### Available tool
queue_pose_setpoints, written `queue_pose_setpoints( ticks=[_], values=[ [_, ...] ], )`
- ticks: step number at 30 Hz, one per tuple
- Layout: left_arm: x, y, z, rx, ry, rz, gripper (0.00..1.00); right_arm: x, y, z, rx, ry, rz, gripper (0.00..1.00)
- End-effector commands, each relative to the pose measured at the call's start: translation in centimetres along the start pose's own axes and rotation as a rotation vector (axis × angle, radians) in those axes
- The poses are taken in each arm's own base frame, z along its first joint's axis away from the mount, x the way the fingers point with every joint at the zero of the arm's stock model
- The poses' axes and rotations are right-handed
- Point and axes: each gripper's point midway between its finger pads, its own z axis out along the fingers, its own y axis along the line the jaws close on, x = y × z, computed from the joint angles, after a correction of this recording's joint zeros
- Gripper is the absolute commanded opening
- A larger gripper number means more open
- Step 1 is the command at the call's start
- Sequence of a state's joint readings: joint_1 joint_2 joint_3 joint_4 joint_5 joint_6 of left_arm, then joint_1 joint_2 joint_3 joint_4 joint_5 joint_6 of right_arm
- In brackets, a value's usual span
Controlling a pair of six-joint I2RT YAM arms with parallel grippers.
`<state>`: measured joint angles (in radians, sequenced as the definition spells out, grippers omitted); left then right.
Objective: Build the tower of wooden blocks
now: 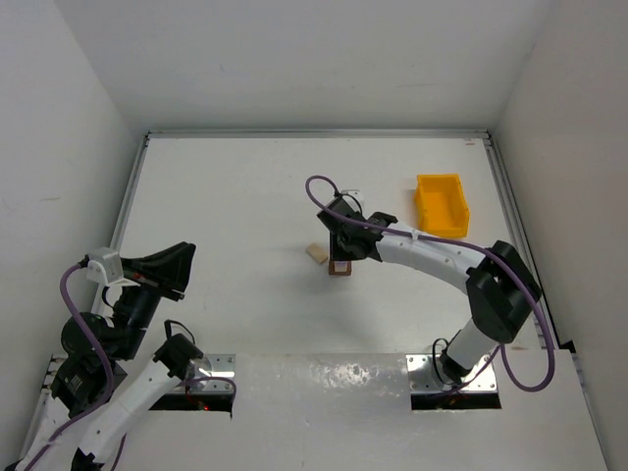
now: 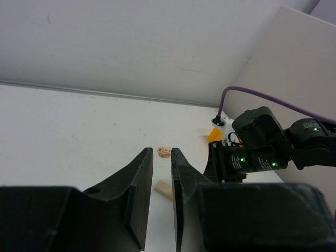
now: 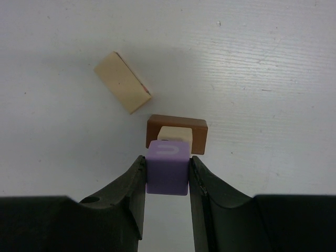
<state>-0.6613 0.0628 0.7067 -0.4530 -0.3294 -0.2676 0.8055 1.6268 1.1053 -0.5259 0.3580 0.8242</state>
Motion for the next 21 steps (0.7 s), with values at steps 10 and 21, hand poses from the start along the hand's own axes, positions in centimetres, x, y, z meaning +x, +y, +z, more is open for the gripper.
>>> queue_pose_setpoints(
  ticks=[10,21],
  values=[
    [-0.07,-0.25,0.30,0.005,0.002,-0.006,0.18,-1.85,0.84,-0.20,-0.022,-0.029,0.011,0.30],
    [-0.07,-0.26,0.30,0.005,0.002,-0.007,0.18,-1.45,0.45,0.05,-0.014,-0.020,0.016,0.31]
  ],
)
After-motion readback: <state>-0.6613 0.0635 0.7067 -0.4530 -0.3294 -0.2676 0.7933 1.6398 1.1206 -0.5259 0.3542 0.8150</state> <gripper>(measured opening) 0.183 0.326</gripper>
